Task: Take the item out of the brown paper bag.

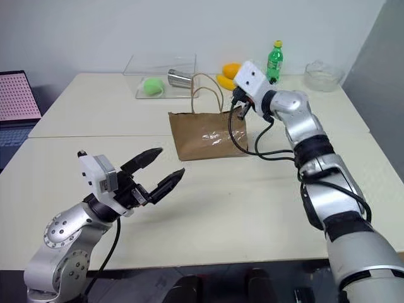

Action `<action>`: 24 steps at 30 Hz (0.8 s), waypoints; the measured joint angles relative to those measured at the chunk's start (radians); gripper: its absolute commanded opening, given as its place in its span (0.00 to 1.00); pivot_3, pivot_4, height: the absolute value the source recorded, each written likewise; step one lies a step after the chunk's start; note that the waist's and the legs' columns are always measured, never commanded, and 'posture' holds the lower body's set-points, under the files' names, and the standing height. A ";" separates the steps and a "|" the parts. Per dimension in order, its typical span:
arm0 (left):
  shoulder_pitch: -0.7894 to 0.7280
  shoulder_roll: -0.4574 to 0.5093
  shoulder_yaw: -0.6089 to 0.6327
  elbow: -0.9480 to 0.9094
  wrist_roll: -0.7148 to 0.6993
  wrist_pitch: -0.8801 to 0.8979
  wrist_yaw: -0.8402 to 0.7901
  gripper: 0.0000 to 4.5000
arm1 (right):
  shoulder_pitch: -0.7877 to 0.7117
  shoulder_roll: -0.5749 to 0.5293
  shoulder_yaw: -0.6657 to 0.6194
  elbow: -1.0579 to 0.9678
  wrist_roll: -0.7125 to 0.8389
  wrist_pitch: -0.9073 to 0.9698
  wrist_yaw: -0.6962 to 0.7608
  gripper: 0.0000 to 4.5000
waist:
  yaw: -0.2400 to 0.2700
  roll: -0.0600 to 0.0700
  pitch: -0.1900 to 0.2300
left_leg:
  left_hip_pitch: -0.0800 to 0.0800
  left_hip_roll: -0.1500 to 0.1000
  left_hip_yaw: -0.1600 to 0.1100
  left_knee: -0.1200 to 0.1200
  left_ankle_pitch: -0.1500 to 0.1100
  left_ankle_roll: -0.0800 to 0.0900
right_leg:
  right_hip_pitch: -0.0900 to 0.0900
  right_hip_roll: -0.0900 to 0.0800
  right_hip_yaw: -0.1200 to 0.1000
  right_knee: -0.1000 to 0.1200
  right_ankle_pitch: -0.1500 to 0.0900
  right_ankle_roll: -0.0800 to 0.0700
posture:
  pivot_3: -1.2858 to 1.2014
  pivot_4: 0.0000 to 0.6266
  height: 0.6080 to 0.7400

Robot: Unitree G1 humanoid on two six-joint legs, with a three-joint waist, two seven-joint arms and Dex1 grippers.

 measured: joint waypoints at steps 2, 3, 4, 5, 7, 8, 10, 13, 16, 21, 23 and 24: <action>0.002 0.004 -0.010 0.000 0.008 -0.015 0.003 0.91 | -0.025 0.021 0.020 0.086 -0.049 -0.039 -0.022 0.00 | 0.000 0.000 0.000 | 0.000 0.000 0.000 -0.001 0.000 0.000 | 0.000 0.000 0.000 -0.001 0.000 0.000 | 0.52 0.24 1.00; 0.006 0.008 -0.016 0.000 0.011 -0.022 0.004 0.91 | -0.028 0.031 0.022 0.115 -0.069 -0.053 -0.016 0.00 | 0.000 0.000 0.000 | 0.000 0.000 0.000 -0.001 0.000 0.000 | 0.000 0.000 0.000 -0.001 0.000 0.000 | 0.52 0.24 1.00; 0.014 0.013 -0.019 0.001 0.014 -0.028 0.002 0.91 | -0.028 0.038 0.027 0.138 -0.082 -0.067 0.000 0.00 | -0.001 0.000 0.000 | 0.000 0.000 0.000 -0.002 0.000 0.000 | -0.001 0.000 0.001 -0.001 0.000 0.000 | 0.52 0.24 1.00; 0.023 0.020 -0.022 0.001 0.015 -0.036 -0.001 0.91 | -0.027 0.038 0.029 0.149 -0.091 -0.083 0.028 0.00 | -0.001 0.001 0.000 | 0.000 0.000 0.001 -0.001 0.000 0.000 | -0.001 0.000 0.001 -0.001 0.000 0.000 | 0.52 0.24 1.00; 0.040 0.035 -0.025 0.001 0.015 -0.044 -0.010 0.91 | -0.028 0.029 0.036 0.149 -0.108 -0.132 0.137 0.00 | -0.001 0.001 0.000 | 0.000 0.000 0.000 -0.002 0.000 0.000 | 0.000 0.000 0.000 0.000 0.000 0.000 | 0.52 0.24 1.00; 0.049 0.042 -0.026 0.001 0.016 -0.051 -0.015 0.91 | -0.028 0.024 0.037 0.147 -0.109 -0.157 0.214 0.00 | -0.001 0.001 0.000 | 0.001 0.000 0.000 -0.002 0.000 0.000 | 0.000 0.000 0.000 0.000 0.000 0.000 | 0.52 0.24 1.00; 0.067 0.062 -0.026 0.004 0.017 -0.068 -0.030 0.91 | -0.024 0.007 0.036 0.134 -0.105 -0.198 0.365 0.00 | -0.001 0.001 0.001 | 0.001 0.000 0.000 -0.001 0.000 0.000 | 0.000 0.000 0.000 0.000 0.000 0.000 | 0.52 0.24 1.00; 0.085 0.082 -0.026 0.010 0.021 -0.092 -0.049 0.91 | -0.005 -0.015 0.026 0.096 -0.084 -0.230 0.519 0.00 | -0.001 0.002 0.001 | 0.001 0.000 0.000 -0.001 0.000 0.000 | 0.000 0.000 0.000 0.000 0.000 0.000 | 0.52 0.24 1.00; 0.141 0.119 -0.026 0.011 0.022 -0.116 -0.094 0.91 | 0.056 -0.035 0.016 0.011 -0.058 -0.242 0.639 0.00 | -0.001 0.002 0.001 | 0.001 0.000 0.000 -0.002 0.000 0.000 | 0.000 0.000 0.000 -0.001 0.000 0.000 | 0.52 0.24 1.00; 0.237 0.166 0.037 0.036 0.006 -0.149 -0.155 0.91 | 0.196 -0.086 0.012 -0.240 0.020 -0.210 0.809 0.00 | 0.000 0.003 0.002 | 0.001 0.001 0.000 -0.002 0.000 0.000 | 0.000 0.000 0.000 -0.001 0.000 0.000 | 0.52 0.24 1.00; 0.263 0.184 0.072 0.056 0.007 -0.169 -0.173 0.91 | 0.245 -0.109 0.013 -0.338 0.045 -0.179 0.855 0.00 | 0.000 0.004 0.002 | 0.001 0.001 0.000 -0.002 0.000 0.000 | 0.001 0.000 0.000 -0.001 0.000 0.000 | 0.52 0.24 1.00; 0.280 0.196 0.089 0.061 0.007 -0.180 -0.191 0.91 | 0.283 -0.124 0.013 -0.414 0.060 -0.151 0.880 0.00 | 0.001 0.004 0.002 | 0.001 0.001 -0.001 -0.002 0.000 0.000 | 0.001 0.000 -0.001 -0.001 0.000 0.000 | 0.52 0.24 1.00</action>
